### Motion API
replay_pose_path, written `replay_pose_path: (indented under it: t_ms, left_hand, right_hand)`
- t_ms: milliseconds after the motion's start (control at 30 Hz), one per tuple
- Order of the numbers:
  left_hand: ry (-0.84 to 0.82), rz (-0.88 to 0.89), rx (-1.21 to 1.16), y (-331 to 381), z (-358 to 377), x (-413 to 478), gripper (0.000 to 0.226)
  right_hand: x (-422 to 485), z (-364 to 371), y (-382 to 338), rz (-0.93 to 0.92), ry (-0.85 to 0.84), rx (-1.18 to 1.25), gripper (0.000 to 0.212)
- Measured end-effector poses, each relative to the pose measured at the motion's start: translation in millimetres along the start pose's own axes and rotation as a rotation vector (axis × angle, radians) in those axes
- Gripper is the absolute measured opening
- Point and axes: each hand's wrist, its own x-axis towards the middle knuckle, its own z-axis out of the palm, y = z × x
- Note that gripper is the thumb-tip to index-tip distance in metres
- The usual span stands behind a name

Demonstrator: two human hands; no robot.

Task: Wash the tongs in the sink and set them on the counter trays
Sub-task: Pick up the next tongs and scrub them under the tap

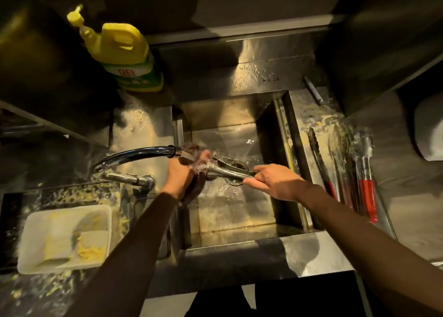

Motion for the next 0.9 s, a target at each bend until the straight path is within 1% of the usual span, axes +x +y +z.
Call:
replay_pose_path:
  t_ms: [67,100,133,167,200,267,300,367,400,433,467,500,533,567,633,667,733,767,800,833,900]
  left_hand:
    - [0.159,-0.056,-0.164,3,11,-1,0.070]
    - [0.205,-0.039,-0.171,2,15,1,0.074]
    - [0.216,0.004,-0.115,3,14,2,0.062]
    - [0.173,0.061,-0.014,5,14,0,0.044]
    - [0.092,0.110,0.111,6,11,-2,0.031]
    - [-0.050,0.198,0.254,7,9,-5,0.024]
    - [-0.060,0.234,0.295,9,8,-7,0.021]
    - [0.041,0.257,0.304,5,10,-8,0.016]
    - [0.129,0.200,0.253,2,10,-8,0.021]
    - [0.224,0.122,0.148,-2,10,-7,0.033]
    - [0.277,0.024,-0.023,0,10,-6,0.049]
    - [0.273,-0.075,-0.233,-1,10,-5,0.060]
    - [0.211,-0.156,-0.424,3,12,-8,0.061]
    - [0.133,-0.212,-0.568,5,16,-11,0.056]
    - [0.045,-0.265,-0.731,3,22,-16,0.051]
    - [0.020,-0.283,-0.815,2,27,-19,0.052]
    - [0.000,-0.319,-0.962,-2,30,-18,0.053]
    - [0.016,-0.328,-1.008,-4,30,-18,0.052]
    - [0.036,-0.341,-0.995,-4,31,-19,0.048]
    - [0.046,-0.338,-0.920,-6,30,-19,0.042]
    - [0.060,-0.299,-0.655,-11,30,-21,0.029]
  right_hand:
    - [5,10,-12,0.021,0.038,0.059,0.057]
    - [5,16,-15,0.027,0.045,0.075,0.057]
    - [4,21,-17,0.021,0.053,0.076,0.056]
    - [1,22,-15,0.013,0.051,0.053,0.055]
    - [-2,20,-11,-0.005,0.052,0.010,0.056]
    - [-7,6,0,-0.008,0.032,-0.094,0.054]
    - [-9,-1,2,0.008,0.034,-0.133,0.054]
    - [-13,-8,8,0.023,0.059,-0.173,0.068]
    - [-17,-8,12,0.026,0.090,-0.151,0.076]
    - [-20,-4,18,0.045,0.130,-0.104,0.078]
    - [-24,-2,22,0.069,0.172,-0.053,0.074]
    - [-28,2,25,0.109,0.192,-0.002,0.065]
    - [-29,8,26,0.130,0.193,0.026,0.055]
    - [-28,15,23,0.133,0.189,0.063,0.047]
    - [-23,27,7,0.125,0.157,0.151,0.042]
    - [-19,31,-3,0.142,0.143,0.256,0.040]
    - [-8,38,-19,0.167,0.146,0.390,0.046]
    - [-3,41,-23,0.154,0.153,0.403,0.051]
    - [1,42,-26,0.142,0.158,0.428,0.054]
    - [2,43,-29,0.114,0.168,0.438,0.054]
    - [0,44,-35,0.021,0.170,0.340,0.045]
